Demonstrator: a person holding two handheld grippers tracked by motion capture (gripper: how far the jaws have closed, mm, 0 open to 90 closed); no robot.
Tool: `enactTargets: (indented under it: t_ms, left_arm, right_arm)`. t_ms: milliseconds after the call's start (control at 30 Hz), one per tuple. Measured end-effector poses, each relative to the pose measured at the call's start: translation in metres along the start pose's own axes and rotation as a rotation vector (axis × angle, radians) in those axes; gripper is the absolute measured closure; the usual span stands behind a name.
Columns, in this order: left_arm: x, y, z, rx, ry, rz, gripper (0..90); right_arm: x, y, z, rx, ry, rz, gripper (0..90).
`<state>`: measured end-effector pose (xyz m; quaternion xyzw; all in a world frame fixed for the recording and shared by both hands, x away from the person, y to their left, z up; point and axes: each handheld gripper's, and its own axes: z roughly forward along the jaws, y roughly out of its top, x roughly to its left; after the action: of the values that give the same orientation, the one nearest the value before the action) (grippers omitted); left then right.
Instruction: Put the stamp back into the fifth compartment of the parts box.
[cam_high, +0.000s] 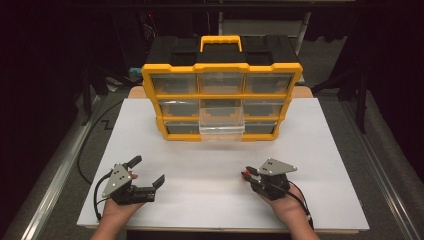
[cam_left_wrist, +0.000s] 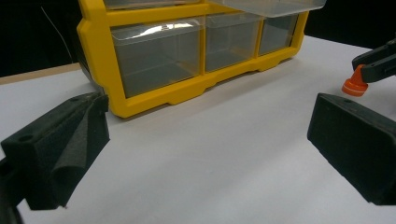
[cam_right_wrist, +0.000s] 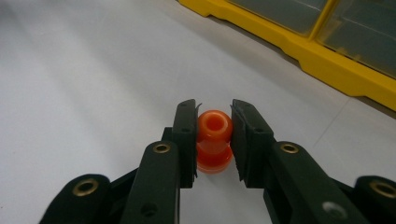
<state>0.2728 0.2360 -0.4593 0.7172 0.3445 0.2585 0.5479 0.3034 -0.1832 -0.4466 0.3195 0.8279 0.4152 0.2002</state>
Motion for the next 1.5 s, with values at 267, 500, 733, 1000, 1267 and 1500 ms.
enactTargets:
  t_ms: [267, 500, 733, 1000, 1267, 1500]
  left_arm:
    - [0.000, 0.000, 0.000, 0.005, 0.001, -0.002, 0.3]
    - [0.001, 0.000, -0.001, 0.008, 0.001, -0.007, 0.3]
    - [0.000, 0.000, 0.000, 0.005, 0.003, -0.011, 0.3]
    - [0.003, -0.002, -0.002, -0.004, 0.018, -0.019, 0.3]
    - [0.001, -0.003, 0.002, 0.007, -0.015, 0.004, 0.3]
    - [0.001, -0.003, 0.003, 0.000, -0.025, 0.007, 0.3]
  right_arm:
    - [-0.008, -0.003, -0.008, -0.007, -0.022, 0.017, 73.7]
    - [-0.017, -0.006, -0.015, -0.015, -0.045, 0.035, 73.8]
    - [-0.016, -0.004, -0.015, -0.020, -0.034, 0.040, 73.8]
    - [-0.016, 0.005, -0.011, 0.008, -0.023, 0.045, 73.8]
    - [-0.021, 0.011, -0.004, 0.128, -0.015, 0.036, 73.8]
    - [-0.020, 0.017, -0.002, 0.197, -0.007, 0.019, 73.8]
